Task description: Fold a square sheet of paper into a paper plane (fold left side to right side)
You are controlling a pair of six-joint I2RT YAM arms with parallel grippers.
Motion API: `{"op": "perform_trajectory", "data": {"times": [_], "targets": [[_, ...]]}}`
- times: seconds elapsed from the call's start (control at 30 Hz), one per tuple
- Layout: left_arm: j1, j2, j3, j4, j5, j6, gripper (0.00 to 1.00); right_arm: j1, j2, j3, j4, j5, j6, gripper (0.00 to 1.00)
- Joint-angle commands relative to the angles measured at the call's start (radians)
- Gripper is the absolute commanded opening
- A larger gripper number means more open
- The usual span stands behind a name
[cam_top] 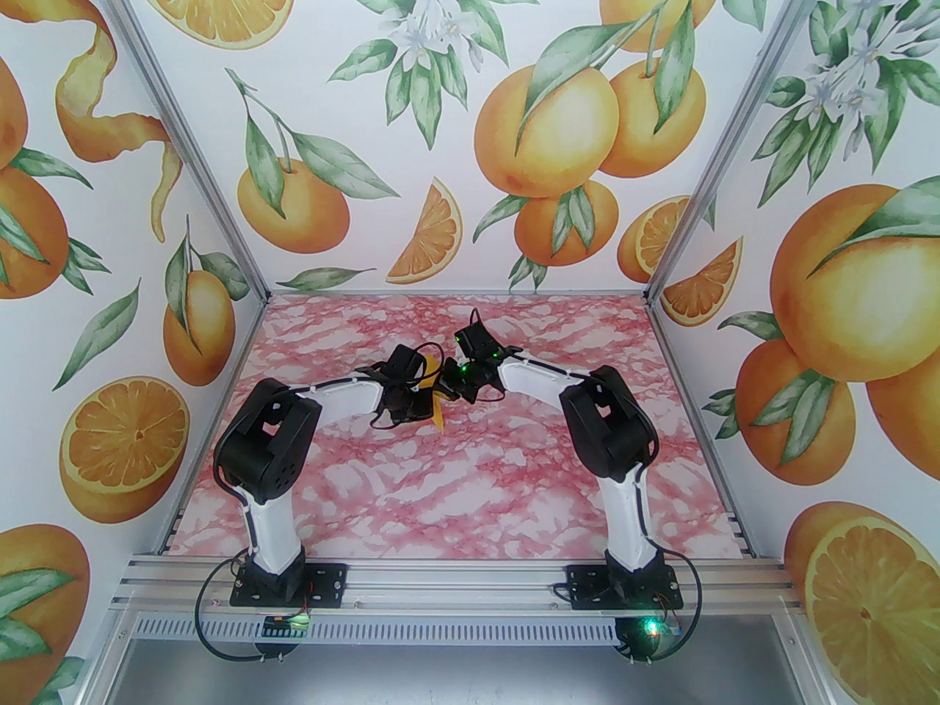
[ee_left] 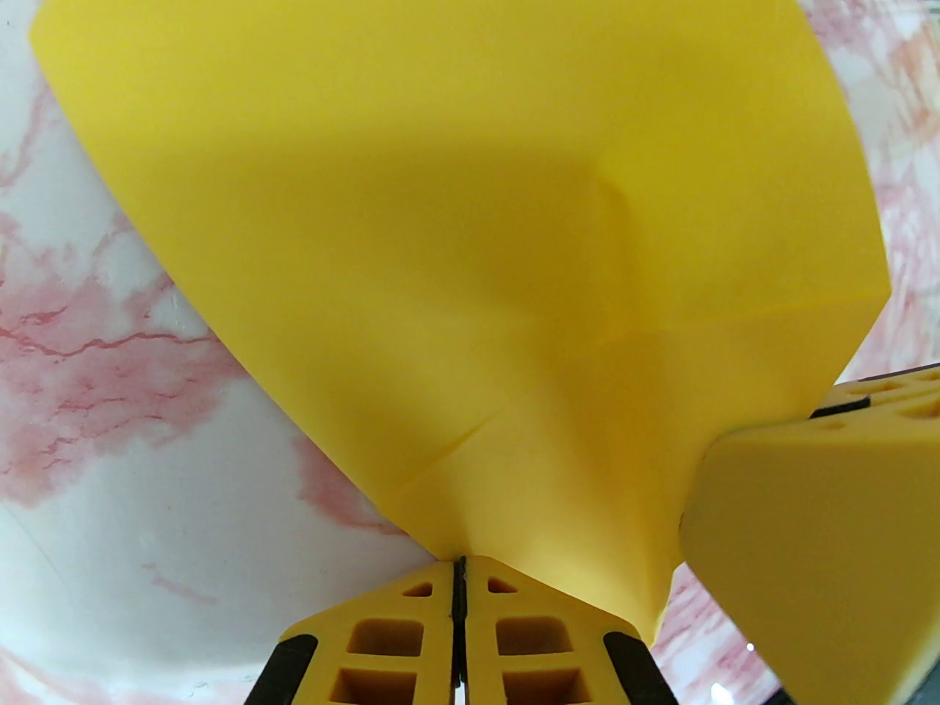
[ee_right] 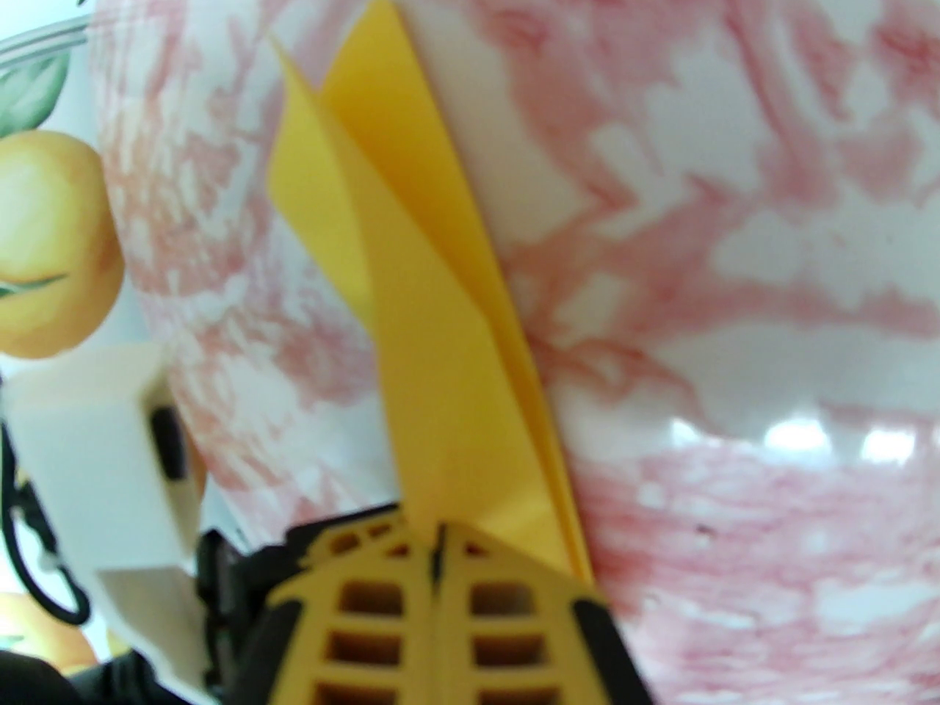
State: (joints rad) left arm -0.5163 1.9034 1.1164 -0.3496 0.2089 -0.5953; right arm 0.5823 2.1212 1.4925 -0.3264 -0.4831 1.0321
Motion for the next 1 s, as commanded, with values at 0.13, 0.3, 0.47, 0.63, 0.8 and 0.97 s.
{"op": "perform_trajectory", "data": {"times": [0.13,0.3,0.47,0.63,0.8,0.97], "targets": [[-0.042,0.091,-0.018,0.066,0.027,0.011,0.08,0.01,0.052,-0.008,0.035,-0.028,0.022,0.0],[-0.04,0.089,-0.019,0.072,0.029,0.009,0.08,0.02,0.074,0.004,0.032,-0.036,0.017,0.0],[-0.039,0.088,-0.02,0.073,0.035,0.01,0.08,0.025,0.083,0.008,0.041,-0.04,0.019,0.0],[-0.037,0.085,-0.02,0.081,0.042,0.013,0.09,0.028,0.092,0.011,0.041,-0.04,0.019,0.0],[-0.019,0.029,-0.043,0.098,0.049,0.014,0.15,0.029,0.087,0.011,0.016,-0.014,0.006,0.0],[0.033,-0.079,-0.116,0.157,0.091,-0.017,0.24,0.029,0.086,0.011,0.01,-0.01,0.0,0.0]]}}
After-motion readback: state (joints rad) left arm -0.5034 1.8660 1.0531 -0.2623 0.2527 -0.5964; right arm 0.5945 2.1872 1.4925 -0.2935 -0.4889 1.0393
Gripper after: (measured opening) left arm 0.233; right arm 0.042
